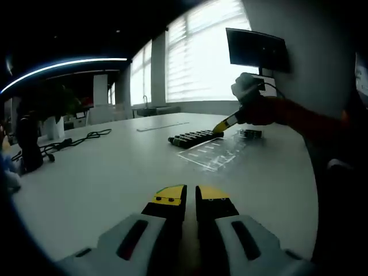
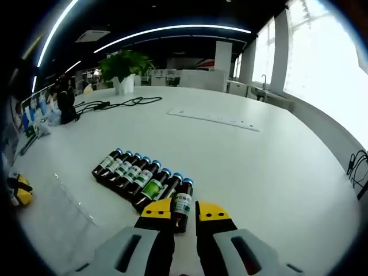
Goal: Grip medicine bottles put into box
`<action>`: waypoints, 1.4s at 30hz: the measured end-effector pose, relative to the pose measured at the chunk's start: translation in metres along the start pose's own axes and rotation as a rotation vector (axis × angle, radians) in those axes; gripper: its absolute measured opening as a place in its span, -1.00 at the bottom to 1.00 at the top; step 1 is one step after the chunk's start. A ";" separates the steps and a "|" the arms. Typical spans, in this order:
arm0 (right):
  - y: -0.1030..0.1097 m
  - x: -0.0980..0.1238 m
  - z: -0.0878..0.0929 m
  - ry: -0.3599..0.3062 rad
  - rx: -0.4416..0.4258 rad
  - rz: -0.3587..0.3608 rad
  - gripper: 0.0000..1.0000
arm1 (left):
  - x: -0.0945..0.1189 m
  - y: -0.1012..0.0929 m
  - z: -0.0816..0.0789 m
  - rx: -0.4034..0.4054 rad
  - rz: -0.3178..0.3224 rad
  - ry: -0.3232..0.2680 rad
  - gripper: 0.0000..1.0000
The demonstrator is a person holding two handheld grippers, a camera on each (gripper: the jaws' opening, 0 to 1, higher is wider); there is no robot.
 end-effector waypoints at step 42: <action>0.002 0.040 -0.002 -0.091 0.081 0.008 -0.87 | 0.000 0.000 0.000 -0.005 -0.002 0.004 -0.97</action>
Point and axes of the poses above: the point that each gripper's makers call its tool centre point, and the gripper's own axes: x roughly backward along the fingers, y roughly to its left, z roughly out of its underside, the point moved 8 cm from there along x, roughly backward along the fingers, and after that the axes turned 9 degrees about x, right-handed, at the moved point
